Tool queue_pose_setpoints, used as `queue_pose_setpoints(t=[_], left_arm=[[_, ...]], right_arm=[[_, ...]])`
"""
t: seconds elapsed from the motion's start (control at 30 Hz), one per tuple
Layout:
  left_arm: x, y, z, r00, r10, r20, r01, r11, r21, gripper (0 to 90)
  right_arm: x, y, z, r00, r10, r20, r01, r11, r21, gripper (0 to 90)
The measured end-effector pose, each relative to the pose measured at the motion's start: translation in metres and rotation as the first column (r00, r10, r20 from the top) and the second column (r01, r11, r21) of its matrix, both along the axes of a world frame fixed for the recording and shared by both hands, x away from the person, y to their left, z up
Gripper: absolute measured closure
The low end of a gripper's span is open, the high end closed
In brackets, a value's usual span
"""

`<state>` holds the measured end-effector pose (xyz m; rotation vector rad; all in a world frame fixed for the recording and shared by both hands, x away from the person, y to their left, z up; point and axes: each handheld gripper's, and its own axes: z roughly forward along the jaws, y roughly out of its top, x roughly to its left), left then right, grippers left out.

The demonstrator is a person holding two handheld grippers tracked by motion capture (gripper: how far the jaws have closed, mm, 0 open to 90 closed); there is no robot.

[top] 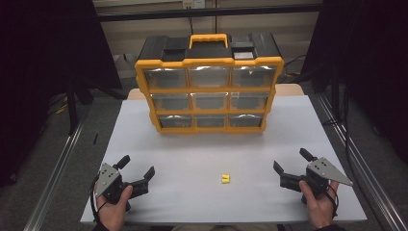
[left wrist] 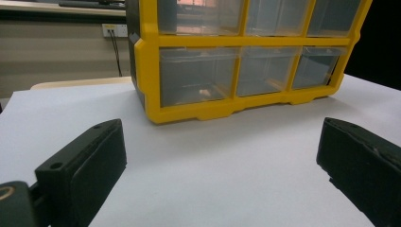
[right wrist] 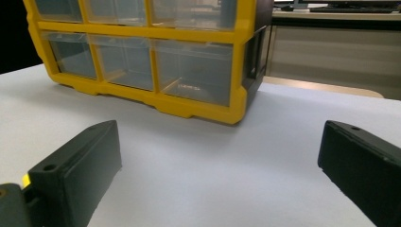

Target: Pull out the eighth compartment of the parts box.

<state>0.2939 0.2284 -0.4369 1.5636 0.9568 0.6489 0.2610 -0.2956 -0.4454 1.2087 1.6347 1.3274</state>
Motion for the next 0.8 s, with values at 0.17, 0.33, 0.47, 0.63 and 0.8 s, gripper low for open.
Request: queue_pose_setpoints(t=[0.17,0.33,0.47,0.63,0.8], left_arm=[[-0.002,0.001,0.0,1.0,-0.003,0.001,0.003,1.0,-0.001,2.5],[-0.002,0.001,0.0,1.0,-0.009,0.0,0.009,1.0,-0.002,2.5],[-0.002,0.0,0.0,1.0,-0.007,0.004,0.007,1.0,0.001,2.6],[-0.003,0.0,0.0,0.9999,-0.01,0.006,0.01,0.9999,0.001,2.5],[-0.003,0.0,0.0,0.9999,-0.012,0.009,0.012,0.9999,0.001,2.5]], right_arm=[[0.001,0.007,0.001,0.9997,0.025,0.001,-0.025,0.9997,0.003,0.0],[0.004,0.015,0.0,0.9985,0.055,-0.002,-0.055,0.9985,-0.01,0.0],[0.006,0.019,0.0,0.9979,0.065,-0.002,-0.065,0.9978,-0.014,0.0],[0.011,0.028,0.001,0.9972,0.074,-0.008,-0.074,0.9972,0.004,0.0],[0.017,0.037,0.0,0.9964,0.084,-0.007,-0.084,0.9964,0.002,0.0]])
